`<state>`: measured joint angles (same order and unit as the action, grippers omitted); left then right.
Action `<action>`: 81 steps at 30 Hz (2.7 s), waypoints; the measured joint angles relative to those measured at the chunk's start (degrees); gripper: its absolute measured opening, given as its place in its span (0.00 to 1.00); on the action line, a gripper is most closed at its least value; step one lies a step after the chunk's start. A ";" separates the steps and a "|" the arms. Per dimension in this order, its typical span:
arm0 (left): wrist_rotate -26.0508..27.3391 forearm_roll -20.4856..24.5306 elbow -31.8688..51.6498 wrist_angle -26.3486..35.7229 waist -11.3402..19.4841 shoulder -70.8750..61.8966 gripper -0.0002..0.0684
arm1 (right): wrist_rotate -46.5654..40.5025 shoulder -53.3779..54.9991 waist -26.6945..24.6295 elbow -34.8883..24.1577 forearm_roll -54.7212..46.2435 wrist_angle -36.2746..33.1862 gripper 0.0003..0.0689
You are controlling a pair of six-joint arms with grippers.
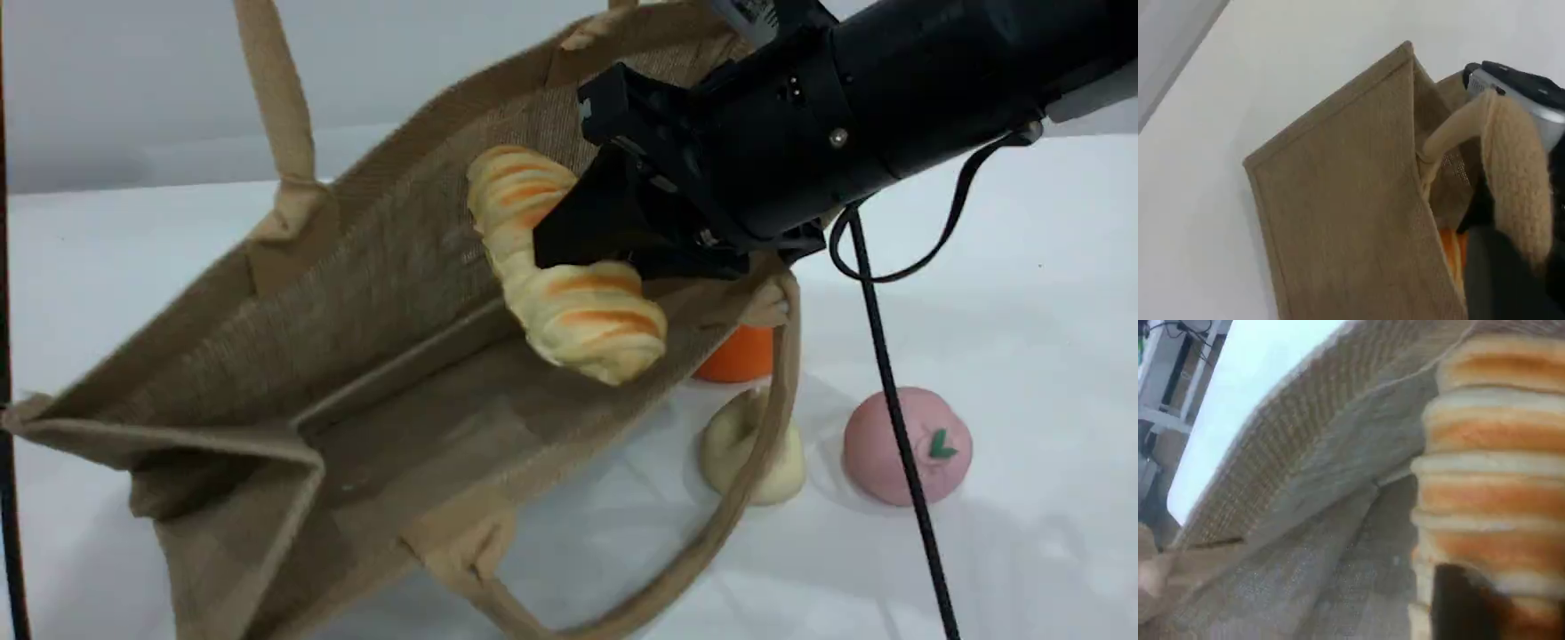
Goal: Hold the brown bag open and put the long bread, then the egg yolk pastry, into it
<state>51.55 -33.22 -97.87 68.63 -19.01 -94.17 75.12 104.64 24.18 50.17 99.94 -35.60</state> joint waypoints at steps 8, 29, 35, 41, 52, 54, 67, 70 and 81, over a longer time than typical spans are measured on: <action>0.14 0.00 0.00 0.06 0.00 0.00 0.13 | 0.53 -0.04 0.00 2.49 0.00 -2.72 0.71; -0.05 5.22 0.00 0.25 0.00 2.50 0.13 | -32.11 -14.59 -22.90 2.86 -46.92 -3.44 0.72; -0.12 5.22 0.00 0.25 0.00 3.59 0.13 | -37.59 -10.45 -24.83 1.49 -55.97 6.86 0.72; -0.46 5.22 0.00 0.14 0.05 3.59 0.13 | -35.80 -1.78 -24.58 1.74 -53.89 12.67 0.72; -1.24 5.22 0.00 0.14 0.05 3.59 0.13 | -19.85 5.84 -11.73 1.74 -36.15 7.55 0.72; -1.44 5.02 0.00 0.22 0.05 3.59 0.13 | -19.81 5.84 -8.20 1.74 -35.99 11.15 0.72; -2.59 4.86 0.00 1.43 0.05 3.59 0.13 | -20.59 11.08 -3.43 1.74 -35.73 21.39 0.71; -2.59 4.86 0.00 1.43 0.05 3.59 0.13 | -20.59 11.92 -3.43 1.74 -35.63 21.39 0.71; -2.59 4.84 0.00 1.43 0.05 3.59 0.13 | -20.42 13.61 -3.43 1.74 -35.68 21.75 0.15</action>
<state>48.96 -28.38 -97.87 70.06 -18.96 -90.59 54.70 118.25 20.75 51.91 64.26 -13.85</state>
